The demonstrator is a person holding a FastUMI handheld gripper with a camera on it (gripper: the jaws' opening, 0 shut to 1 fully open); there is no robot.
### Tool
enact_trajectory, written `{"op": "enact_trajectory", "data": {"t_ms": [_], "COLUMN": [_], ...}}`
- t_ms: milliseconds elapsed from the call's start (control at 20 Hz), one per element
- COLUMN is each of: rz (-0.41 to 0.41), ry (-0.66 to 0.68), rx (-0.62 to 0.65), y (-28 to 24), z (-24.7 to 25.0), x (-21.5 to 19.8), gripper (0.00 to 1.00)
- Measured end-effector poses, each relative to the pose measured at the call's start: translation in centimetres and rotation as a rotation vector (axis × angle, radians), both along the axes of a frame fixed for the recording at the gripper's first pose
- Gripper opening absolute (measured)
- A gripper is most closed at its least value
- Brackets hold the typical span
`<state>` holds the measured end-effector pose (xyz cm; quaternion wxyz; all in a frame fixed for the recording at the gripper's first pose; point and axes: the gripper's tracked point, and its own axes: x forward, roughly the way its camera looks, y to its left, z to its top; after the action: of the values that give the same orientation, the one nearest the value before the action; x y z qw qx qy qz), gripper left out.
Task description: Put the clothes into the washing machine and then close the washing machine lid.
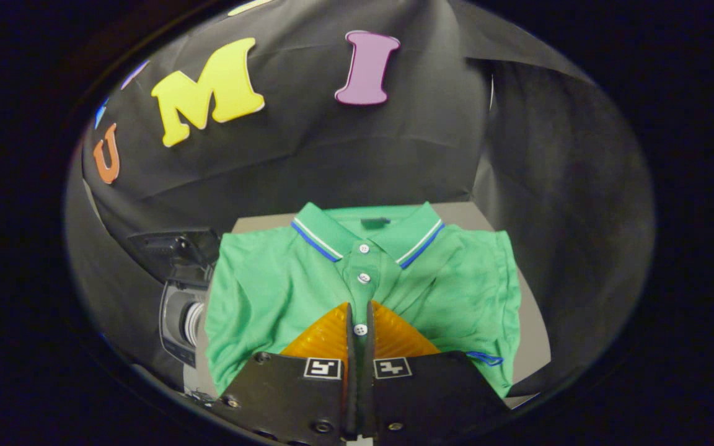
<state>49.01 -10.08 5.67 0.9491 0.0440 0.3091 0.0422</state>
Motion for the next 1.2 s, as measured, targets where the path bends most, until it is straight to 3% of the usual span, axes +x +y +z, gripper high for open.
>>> {"op": "enact_trajectory", "data": {"t_ms": [500,750,1200], "rz": [0.066,0.148,0.373], "ry": [-0.249,-0.286,-0.284], "rx": [0.029,0.027,0.077], "y": [3.7,8.6,22.2], "z": [14.5,16.0,16.4], "x": [-2.2,-3.4,-5.0], "gripper": [0.06,0.06,0.06]}}
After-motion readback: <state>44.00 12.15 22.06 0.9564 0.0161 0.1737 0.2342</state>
